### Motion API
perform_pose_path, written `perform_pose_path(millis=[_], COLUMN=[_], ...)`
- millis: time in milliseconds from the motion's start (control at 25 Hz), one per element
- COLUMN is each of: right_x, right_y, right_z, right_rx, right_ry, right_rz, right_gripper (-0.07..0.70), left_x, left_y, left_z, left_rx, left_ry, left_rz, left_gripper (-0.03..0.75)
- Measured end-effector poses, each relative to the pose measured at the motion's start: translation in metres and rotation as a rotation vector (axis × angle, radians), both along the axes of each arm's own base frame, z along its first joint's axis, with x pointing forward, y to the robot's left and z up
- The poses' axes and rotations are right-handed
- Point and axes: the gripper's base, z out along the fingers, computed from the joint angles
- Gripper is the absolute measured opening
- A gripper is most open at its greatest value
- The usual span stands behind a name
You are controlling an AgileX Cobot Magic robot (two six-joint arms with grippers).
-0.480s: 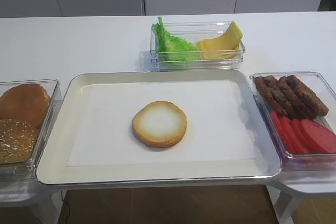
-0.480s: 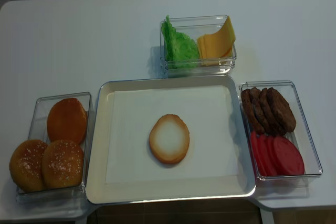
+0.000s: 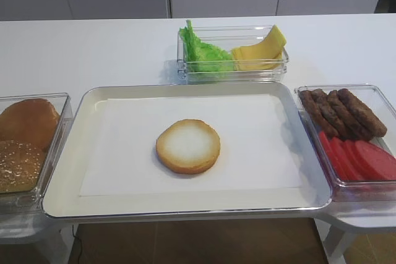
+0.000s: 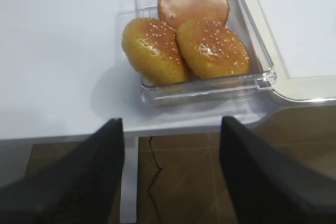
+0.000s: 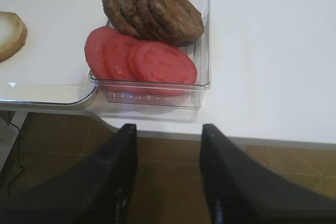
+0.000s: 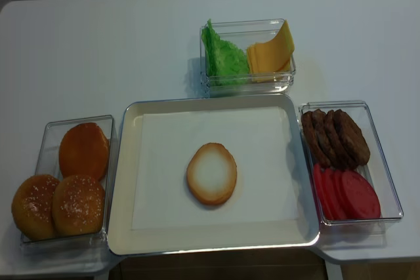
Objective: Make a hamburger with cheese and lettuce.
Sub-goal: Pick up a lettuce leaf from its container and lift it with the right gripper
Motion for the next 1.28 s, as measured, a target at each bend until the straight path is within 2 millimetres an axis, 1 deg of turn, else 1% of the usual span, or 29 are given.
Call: perform_pose_path(millis=[1280], right_x=[0.0000], right_y=[0.0000], right_z=[0.0000], right_rx=[0.000], right_ry=[0.000], right_rz=[0.000], right_gripper=[0.322], left_x=[0.0000], left_y=[0.0000], left_z=[0.0000], left_rx=[0.000], left_ry=[0.000], left_rz=[0.000], left_gripper=[0.433])
